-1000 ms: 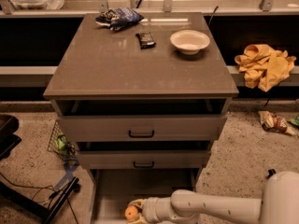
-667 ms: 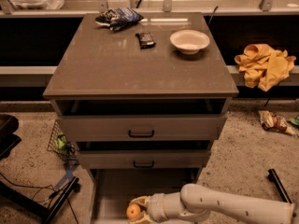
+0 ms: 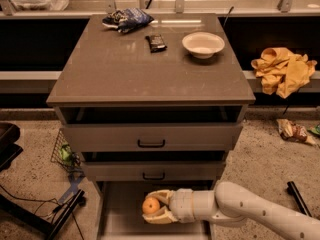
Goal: Pick orange from bottom drawer and place on counter
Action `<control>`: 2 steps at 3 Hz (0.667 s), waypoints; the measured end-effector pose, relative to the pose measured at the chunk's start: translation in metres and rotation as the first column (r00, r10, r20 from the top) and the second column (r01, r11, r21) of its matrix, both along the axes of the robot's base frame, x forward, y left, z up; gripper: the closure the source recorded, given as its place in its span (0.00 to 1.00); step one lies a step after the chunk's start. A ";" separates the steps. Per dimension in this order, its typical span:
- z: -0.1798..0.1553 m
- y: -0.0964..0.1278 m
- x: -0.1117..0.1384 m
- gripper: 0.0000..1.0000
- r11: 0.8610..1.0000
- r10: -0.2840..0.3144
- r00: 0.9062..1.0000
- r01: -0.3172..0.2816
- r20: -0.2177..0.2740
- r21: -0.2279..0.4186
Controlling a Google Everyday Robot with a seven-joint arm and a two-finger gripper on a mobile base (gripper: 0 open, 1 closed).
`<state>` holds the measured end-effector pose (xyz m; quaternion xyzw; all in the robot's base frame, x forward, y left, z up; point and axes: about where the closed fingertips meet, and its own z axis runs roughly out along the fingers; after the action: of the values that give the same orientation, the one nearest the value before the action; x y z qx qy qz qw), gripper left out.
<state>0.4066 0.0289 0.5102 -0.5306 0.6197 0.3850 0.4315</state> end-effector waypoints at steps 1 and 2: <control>0.053 -0.007 0.007 1.00 0.995 -0.089 0.996 0.088 0.030 0.054; 0.087 -0.004 0.010 1.00 0.994 -0.106 0.992 0.104 0.062 0.022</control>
Offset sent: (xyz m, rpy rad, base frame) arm 0.0163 0.0091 0.1298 -0.0494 -0.1106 -0.0890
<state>0.4171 0.0250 0.5970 -0.5052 0.6291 0.3505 0.4755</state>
